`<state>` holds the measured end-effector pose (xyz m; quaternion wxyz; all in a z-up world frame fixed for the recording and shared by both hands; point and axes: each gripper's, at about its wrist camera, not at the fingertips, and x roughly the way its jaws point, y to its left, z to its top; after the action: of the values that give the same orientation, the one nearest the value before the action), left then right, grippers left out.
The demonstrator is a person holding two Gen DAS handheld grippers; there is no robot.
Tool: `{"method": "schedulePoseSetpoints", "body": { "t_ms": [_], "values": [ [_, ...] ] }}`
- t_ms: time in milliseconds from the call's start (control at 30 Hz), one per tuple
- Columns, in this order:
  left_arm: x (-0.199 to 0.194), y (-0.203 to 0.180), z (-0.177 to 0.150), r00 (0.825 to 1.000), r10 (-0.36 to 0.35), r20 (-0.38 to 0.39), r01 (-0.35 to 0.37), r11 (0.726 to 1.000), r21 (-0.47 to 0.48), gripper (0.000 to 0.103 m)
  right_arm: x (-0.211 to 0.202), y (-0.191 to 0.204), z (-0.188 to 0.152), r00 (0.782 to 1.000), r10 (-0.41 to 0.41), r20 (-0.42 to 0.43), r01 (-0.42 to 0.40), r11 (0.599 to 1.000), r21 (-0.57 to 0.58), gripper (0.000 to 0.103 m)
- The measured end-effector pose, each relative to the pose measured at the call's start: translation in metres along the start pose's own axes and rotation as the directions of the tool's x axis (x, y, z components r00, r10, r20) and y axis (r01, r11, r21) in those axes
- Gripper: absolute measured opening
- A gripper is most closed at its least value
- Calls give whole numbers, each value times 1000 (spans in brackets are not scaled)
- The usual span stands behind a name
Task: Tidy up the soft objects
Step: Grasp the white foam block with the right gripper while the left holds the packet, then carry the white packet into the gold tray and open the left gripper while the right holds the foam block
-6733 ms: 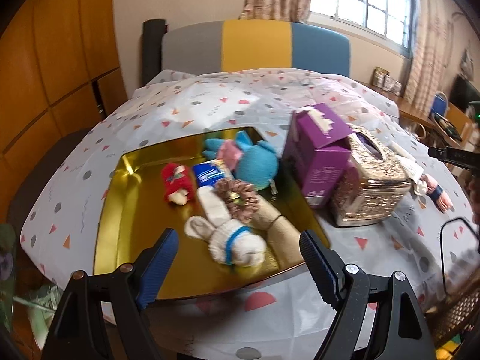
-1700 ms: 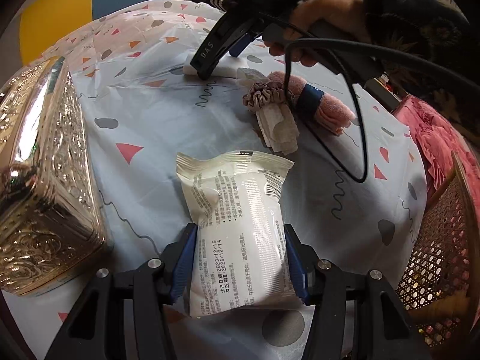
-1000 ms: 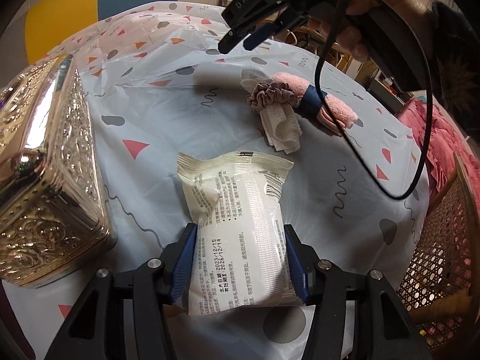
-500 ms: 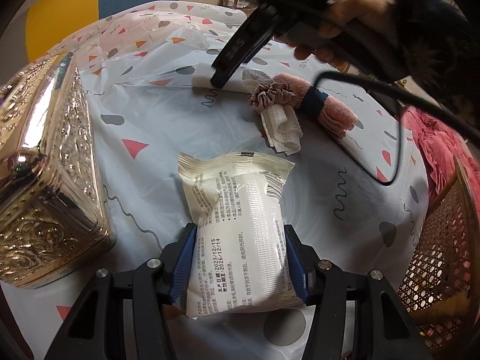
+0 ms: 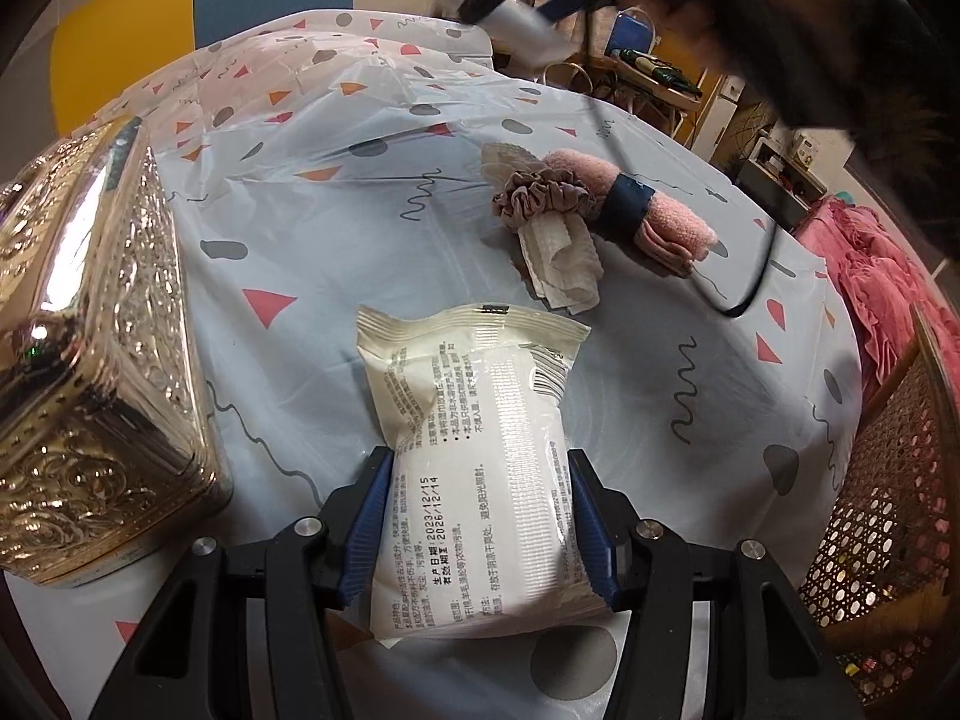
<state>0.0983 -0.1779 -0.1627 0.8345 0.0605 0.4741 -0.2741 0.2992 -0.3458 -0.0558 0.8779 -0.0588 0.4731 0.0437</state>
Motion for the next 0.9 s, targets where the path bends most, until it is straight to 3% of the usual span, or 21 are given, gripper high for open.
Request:
{"method": "schedulePoseSetpoints", "body": {
  "t_ms": [200, 433, 533, 600, 667, 900],
  "values": [
    [2, 4, 11, 1000, -5, -26, 4, 1000, -28, 55, -41, -11, -38, 994, 78, -71, -67, 987, 148, 58],
    [-9, 8, 26, 1000, -8, -26, 6, 997, -75, 54, -27, -10, -121, 980, 106, -170, -46, 945, 323, 58],
    [-22, 7, 38, 1000, 4, 5, -4, 998, -69, 54, -18, -4, -140, 988, 89, -130, -33, 924, 380, 58],
    [-29, 7, 45, 1000, 16, 20, -15, 998, -64, 54, -9, -5, -147, 985, 121, -127, -54, 898, 438, 57],
    [-34, 9, 54, 999, 17, 30, -15, 997, -70, 54, -17, -4, -143, 993, 60, -99, -14, 910, 414, 57],
    [-49, 15, 96, 998, 17, 63, -10, 994, -109, 54, -26, -8, -143, 997, 58, -45, -33, 903, 429, 57]
  ]
}}
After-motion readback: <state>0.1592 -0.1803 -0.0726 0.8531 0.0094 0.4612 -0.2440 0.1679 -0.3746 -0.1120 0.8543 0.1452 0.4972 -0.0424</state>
